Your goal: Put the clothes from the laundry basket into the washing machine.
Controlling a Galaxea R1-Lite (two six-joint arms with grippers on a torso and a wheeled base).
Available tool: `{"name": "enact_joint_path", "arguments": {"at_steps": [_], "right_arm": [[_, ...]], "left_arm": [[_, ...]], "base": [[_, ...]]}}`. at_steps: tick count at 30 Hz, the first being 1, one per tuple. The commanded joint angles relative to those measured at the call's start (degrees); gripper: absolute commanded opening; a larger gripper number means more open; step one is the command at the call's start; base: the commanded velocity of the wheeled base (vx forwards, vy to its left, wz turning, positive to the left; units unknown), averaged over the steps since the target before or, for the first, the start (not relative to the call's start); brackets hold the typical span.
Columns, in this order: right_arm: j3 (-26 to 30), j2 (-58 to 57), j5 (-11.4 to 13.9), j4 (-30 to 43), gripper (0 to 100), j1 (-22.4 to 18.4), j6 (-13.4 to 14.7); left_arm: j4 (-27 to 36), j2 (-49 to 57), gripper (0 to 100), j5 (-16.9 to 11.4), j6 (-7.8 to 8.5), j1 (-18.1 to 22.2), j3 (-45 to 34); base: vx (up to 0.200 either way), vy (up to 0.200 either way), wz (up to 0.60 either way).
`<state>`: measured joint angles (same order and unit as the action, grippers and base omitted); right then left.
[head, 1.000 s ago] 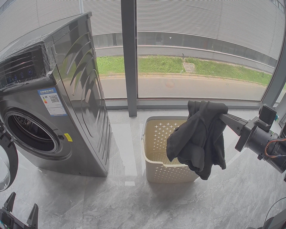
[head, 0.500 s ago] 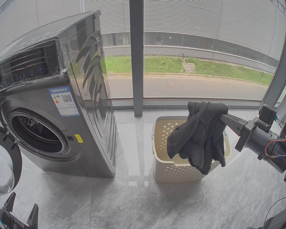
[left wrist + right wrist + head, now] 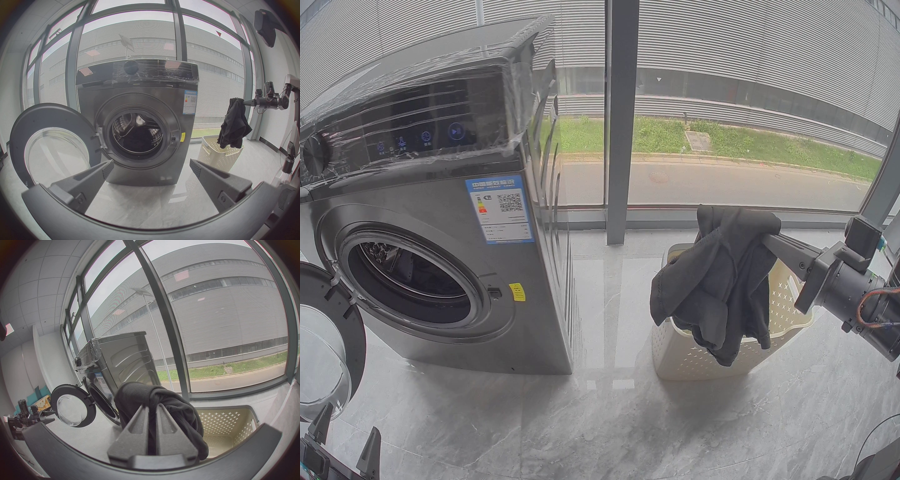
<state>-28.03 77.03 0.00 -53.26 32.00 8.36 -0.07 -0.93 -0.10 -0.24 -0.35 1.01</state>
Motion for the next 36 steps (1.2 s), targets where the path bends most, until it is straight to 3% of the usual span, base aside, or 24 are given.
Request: {"name": "enact_joint_path", "arguments": {"at_steps": [1,10,13,22,36], "right_arm": [[0.8,-1.2,0.4,0.0,0,-1.3,-0.1],[-1.2,-2.7,1.0,0.0,0,-2.8,-0.5],[-0.4,-2.7,1.1,0.2,0,-2.9,-0.5],[1.0,-2.6,1.5,0.3,0,-3.1,-0.5],[2.4,-1.4,1.0,0.1,0,-3.7,-0.6]], "left_arm": [[0.0,0.9,100,-0.1,-0.02,0.0,-1.0],[0.0,0.8,100,-0.1,-0.11,0.0,-1.0],[0.0,0.8,100,-0.2,0.07,0.0,-1.0],[0.0,0.8,100,-0.3,0.07,0.0,-1.0],[0.0,0.8,100,-0.3,-0.02,0.0,-1.0]], "base": [[0.000,0.000,0.00],[-0.067,0.000,0.00],[-0.200,0.000,0.00],[0.000,0.000,0.00],[0.000,0.200,0.00]]}}
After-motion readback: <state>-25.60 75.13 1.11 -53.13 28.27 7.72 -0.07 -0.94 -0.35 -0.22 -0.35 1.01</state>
